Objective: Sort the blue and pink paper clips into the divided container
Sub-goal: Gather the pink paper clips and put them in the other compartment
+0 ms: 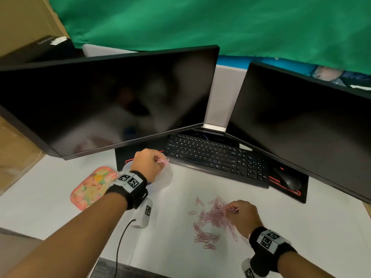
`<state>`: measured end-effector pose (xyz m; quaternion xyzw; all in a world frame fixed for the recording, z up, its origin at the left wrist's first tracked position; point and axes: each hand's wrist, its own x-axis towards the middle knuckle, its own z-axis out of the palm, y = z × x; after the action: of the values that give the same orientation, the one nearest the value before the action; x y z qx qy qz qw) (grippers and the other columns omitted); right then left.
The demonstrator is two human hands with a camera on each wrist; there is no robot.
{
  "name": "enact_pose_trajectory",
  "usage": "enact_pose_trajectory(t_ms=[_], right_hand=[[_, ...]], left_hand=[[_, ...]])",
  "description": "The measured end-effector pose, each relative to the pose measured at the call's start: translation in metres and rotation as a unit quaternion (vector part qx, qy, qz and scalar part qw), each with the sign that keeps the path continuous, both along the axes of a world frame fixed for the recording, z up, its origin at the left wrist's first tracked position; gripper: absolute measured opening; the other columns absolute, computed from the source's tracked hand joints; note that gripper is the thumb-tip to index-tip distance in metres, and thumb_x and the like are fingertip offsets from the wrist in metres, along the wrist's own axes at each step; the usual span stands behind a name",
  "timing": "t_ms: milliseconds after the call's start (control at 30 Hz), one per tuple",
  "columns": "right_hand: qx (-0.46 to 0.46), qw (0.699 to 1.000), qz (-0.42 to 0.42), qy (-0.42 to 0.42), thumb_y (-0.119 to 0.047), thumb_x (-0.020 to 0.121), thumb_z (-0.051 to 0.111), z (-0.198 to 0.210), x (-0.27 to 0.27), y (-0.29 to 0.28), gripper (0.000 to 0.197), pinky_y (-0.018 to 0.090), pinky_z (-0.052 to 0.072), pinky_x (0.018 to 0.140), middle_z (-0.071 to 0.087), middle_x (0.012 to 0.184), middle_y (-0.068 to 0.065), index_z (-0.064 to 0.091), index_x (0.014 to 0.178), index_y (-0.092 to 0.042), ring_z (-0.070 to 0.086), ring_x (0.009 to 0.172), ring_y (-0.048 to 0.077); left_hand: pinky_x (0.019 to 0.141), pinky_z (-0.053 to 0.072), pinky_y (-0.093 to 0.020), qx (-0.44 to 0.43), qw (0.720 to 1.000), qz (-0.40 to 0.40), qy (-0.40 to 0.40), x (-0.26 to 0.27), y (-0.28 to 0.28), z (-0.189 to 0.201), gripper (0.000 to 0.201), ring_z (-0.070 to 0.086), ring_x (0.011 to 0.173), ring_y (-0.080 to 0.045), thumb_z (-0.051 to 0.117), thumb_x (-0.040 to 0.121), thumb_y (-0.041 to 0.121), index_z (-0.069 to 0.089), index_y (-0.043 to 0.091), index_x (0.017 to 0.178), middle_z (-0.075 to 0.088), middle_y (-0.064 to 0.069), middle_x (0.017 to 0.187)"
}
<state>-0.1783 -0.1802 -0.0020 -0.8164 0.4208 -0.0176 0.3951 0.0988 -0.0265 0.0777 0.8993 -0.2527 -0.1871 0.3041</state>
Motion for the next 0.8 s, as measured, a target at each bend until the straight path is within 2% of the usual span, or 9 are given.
enact_pose_trajectory(t_ms=[67, 167, 233, 300, 400, 500, 633, 700, 800], right_hand=[[0.004, 1.0, 0.005, -0.002, -0.007, 0.08, 0.069, 0.006, 0.004, 0.002, 0.02, 0.006, 0.042, 0.063, 0.067, 0.082, -0.009, 0.069, 0.077, -0.027, 0.06, 0.078, 0.003], [0.006, 1.0, 0.012, -0.018, -0.01, 0.082, 0.069, 0.019, 0.014, 0.007, 0.012, 0.008, 0.041, 0.066, 0.068, 0.083, -0.01, 0.073, 0.084, -0.021, 0.062, 0.08, 0.008], [0.02, 0.999, 0.011, -0.045, -0.018, 0.082, 0.071, 0.033, 0.024, 0.013, 0.005, 0.014, 0.046, 0.068, 0.069, 0.082, -0.009, 0.073, 0.08, -0.022, 0.063, 0.079, 0.009], [0.035, 0.997, 0.01, -0.067, -0.026, 0.081, 0.073, 0.049, 0.038, 0.019, 0.008, 0.022, 0.052, 0.071, 0.07, 0.079, -0.007, 0.073, 0.074, -0.023, 0.065, 0.076, 0.009], [0.066, 0.994, 0.018, -0.086, -0.026, 0.082, 0.073, 0.072, 0.066, 0.027, 0.008, 0.021, 0.056, 0.065, 0.07, 0.079, -0.005, 0.073, 0.076, -0.021, 0.065, 0.069, 0.01], [0.063, 0.991, 0.047, -0.107, -0.018, 0.083, 0.071, 0.092, 0.103, 0.035, 0.005, 0.012, 0.051, 0.055, 0.071, 0.075, -0.003, 0.074, 0.079, -0.019, 0.061, 0.058, 0.007], [0.03, 0.99, 0.088, -0.108, -0.015, 0.079, 0.071, 0.095, 0.166, 0.042, 0.008, 0.022, 0.054, 0.061, 0.069, 0.062, 0.002, 0.073, 0.073, -0.019, 0.062, 0.052, 0.011], [0.008, 0.99, 0.098, -0.099, -0.014, 0.078, 0.07, 0.091, 0.194, 0.047, 0.006, 0.026, 0.056, 0.068, 0.067, 0.063, 0.001, 0.074, 0.074, -0.016, 0.066, 0.061, 0.016], [-0.029, 0.99, 0.125, -0.054, -0.009, 0.079, 0.063, 0.08, 0.225, 0.056, 0.013, 0.03, 0.057, 0.075, 0.071, 0.075, 0.004, 0.075, 0.079, -0.014, 0.068, 0.075, 0.021]], left_hand=[[0.055, 0.048, -0.016, 0.037, 0.999, 0.009, -0.008, 0.006, -0.005, -0.003, 0.016, 0.064, 0.068, -0.009, 0.064, 0.087, 0.014, 0.075, 0.025, 0.083, 0.069, 0.006, 0.074], [0.067, 0.056, -0.025, 0.068, 0.997, 0.009, -0.027, 0.012, -0.014, -0.017, 0.019, 0.067, 0.072, -0.016, 0.058, 0.087, 0.014, 0.075, 0.02, 0.08, 0.068, 0.003, 0.075], [0.077, 0.054, -0.027, 0.102, 0.995, 0.007, -0.023, 0.011, -0.017, -0.022, 0.016, 0.067, 0.082, -0.021, 0.058, 0.087, 0.015, 0.073, 0.011, 0.089, 0.069, -0.001, 0.081], [0.083, 0.055, -0.029, 0.128, 0.992, -0.004, -0.023, 0.012, -0.017, -0.027, 0.019, 0.067, 0.089, -0.023, 0.065, 0.084, 0.019, 0.072, 0.012, 0.099, 0.072, -0.004, 0.093], [0.067, 0.053, -0.024, 0.14, 0.99, -0.018, -0.018, 0.011, -0.017, -0.019, 0.024, 0.065, 0.077, -0.017, 0.069, 0.078, 0.02, 0.068, 0.019, 0.102, 0.07, -0.002, 0.09], [0.051, 0.043, -0.019, 0.118, 0.993, 0.009, -0.015, 0.015, -0.008, -0.006, 0.014, 0.054, 0.061, -0.011, 0.065, 0.081, 0.018, 0.059, 0.03, 0.086, 0.056, 0.007, 0.07], [0.074, 0.054, -0.028, 0.092, 0.996, 0.009, -0.002, 0.007, 0.021, 0.0, 0.015, 0.064, 0.074, -0.02, 0.058, 0.082, 0.029, 0.065, 0.021, 0.071, 0.066, 0.004, 0.075], [0.076, 0.054, -0.029, 0.091, 0.995, -0.039, 0.008, -0.004, 0.037, -0.005, 0.018, 0.065, 0.076, -0.021, 0.058, 0.082, 0.028, 0.065, 0.018, 0.069, 0.068, 0.001, 0.075], [0.074, 0.05, -0.023, 0.103, 0.988, -0.104, 0.039, -0.028, 0.059, -0.017, 0.006, 0.06, 0.078, -0.012, 0.061, 0.083, 0.023, 0.063, 0.024, 0.078, 0.062, 0.01, 0.079]])
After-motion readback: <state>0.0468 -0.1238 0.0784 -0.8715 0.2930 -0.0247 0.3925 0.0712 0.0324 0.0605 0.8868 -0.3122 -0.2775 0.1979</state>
